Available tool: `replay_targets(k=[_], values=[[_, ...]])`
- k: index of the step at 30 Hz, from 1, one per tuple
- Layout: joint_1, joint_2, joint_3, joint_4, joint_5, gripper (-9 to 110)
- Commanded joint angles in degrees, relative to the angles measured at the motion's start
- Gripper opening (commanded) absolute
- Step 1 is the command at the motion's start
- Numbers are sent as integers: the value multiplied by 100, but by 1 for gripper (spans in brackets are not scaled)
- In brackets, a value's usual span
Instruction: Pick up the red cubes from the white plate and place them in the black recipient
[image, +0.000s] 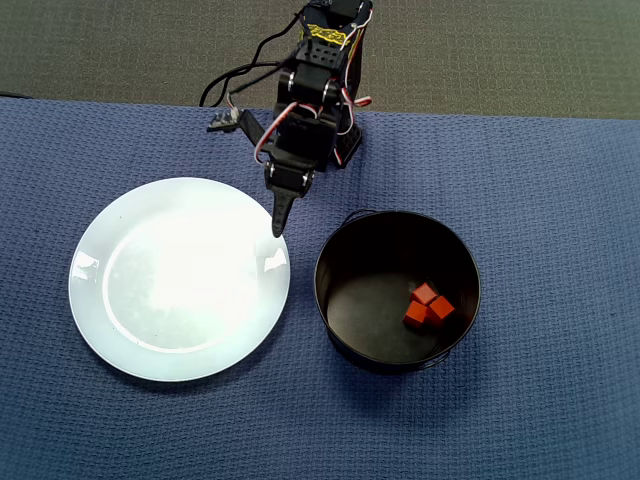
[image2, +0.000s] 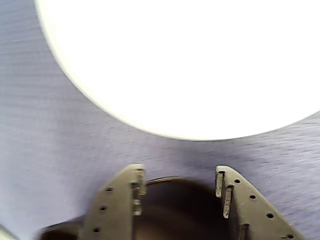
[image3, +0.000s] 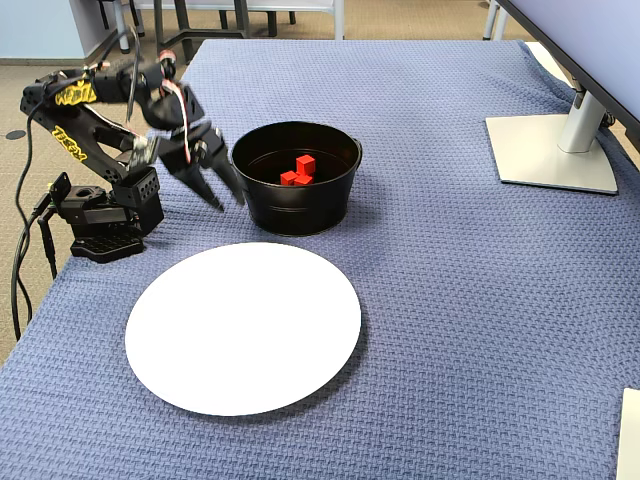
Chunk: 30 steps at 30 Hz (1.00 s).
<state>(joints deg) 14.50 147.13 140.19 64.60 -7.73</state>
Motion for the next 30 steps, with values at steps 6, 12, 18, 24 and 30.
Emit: replay_targets(k=[6, 12, 18, 24, 30], values=[[-1160, 1195, 1890, -571, 70, 1], [-1318, 1318, 2118, -554, 211, 0], [-1327, 1327, 2145, -536, 220, 0], [-1345, 1424, 2180, -475, 167, 0], [-1362, 1538, 2215, -431, 149, 0]])
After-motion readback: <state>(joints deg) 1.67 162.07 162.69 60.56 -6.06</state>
